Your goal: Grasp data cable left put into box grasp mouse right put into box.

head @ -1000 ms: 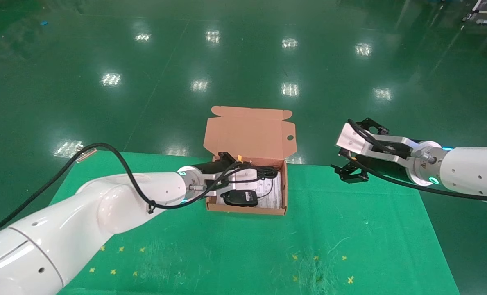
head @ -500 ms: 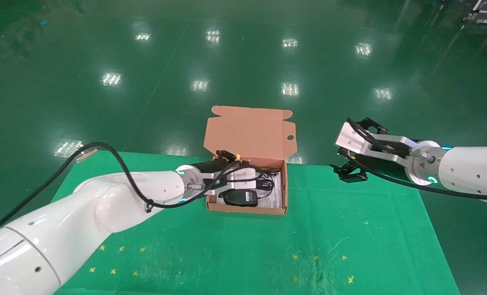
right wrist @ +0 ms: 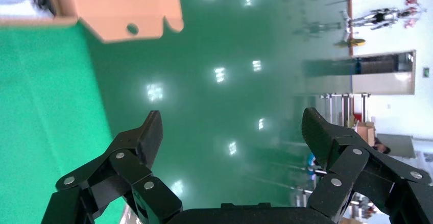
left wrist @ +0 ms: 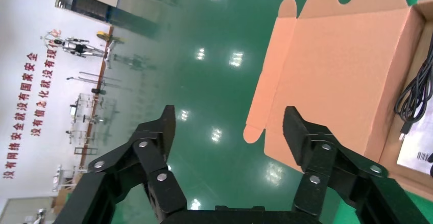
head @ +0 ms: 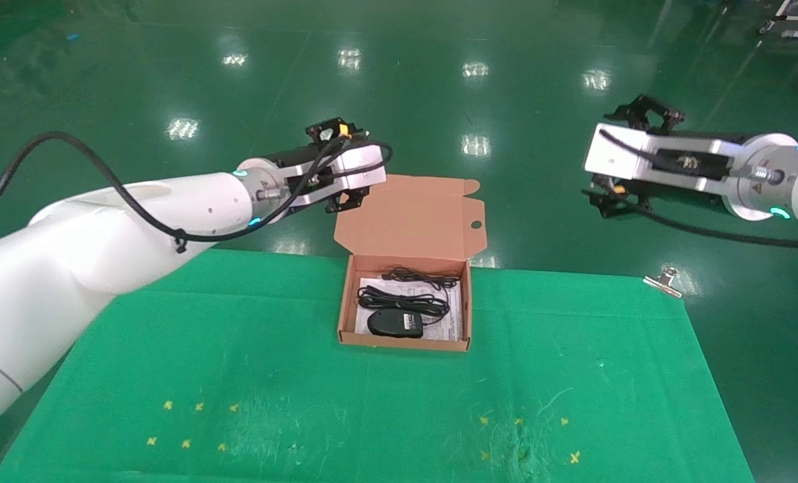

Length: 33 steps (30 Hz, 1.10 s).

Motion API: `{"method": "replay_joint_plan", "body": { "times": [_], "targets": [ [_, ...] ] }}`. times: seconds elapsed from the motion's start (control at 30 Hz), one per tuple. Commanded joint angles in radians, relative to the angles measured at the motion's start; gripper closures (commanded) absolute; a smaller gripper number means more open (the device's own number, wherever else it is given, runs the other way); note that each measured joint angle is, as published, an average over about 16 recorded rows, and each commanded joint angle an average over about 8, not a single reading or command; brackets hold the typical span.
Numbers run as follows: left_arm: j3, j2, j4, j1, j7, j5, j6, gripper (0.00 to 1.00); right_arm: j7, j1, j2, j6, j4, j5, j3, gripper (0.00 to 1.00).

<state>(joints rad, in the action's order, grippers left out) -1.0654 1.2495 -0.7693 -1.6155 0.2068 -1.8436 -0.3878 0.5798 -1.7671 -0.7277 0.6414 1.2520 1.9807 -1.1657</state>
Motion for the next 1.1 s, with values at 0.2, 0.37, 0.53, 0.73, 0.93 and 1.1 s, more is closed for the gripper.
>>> {"method": "replay_joint_plan", "body": {
  "times": [0.2,0.37,0.53,0.73,0.93,1.1],
  "targets": [
    [0.078,-0.063,-0.052,0.045,0.001,0.107,-0.103,0.0,-0.043,0.041,0.012,0.079,0.01,-0.085,0.065,0.0],
    [0.146,-0.117,-0.096,0.092,-0.001,0.203,-0.199,0.0,-0.075,0.101,0.022,0.15,0.012,-0.192,0.14,0.0],
    [0.214,-0.173,-0.14,0.14,-0.003,0.3,-0.295,0.0,-0.107,0.161,0.031,0.221,0.014,-0.3,0.216,0.0],
    [0.294,-0.238,-0.193,0.196,-0.005,0.415,-0.41,0.0,-0.146,0.233,0.043,0.307,0.017,-0.428,0.306,0.0],
    [0.376,-0.305,-0.247,0.253,-0.008,0.53,-0.526,0.0,-0.184,0.305,0.054,0.393,0.019,-0.557,0.397,0.0],
    [0.424,-0.344,-0.278,0.287,-0.009,0.599,-0.594,0.0,-0.207,0.348,0.061,0.444,0.021,-0.633,0.451,0.0]
  ]
}}
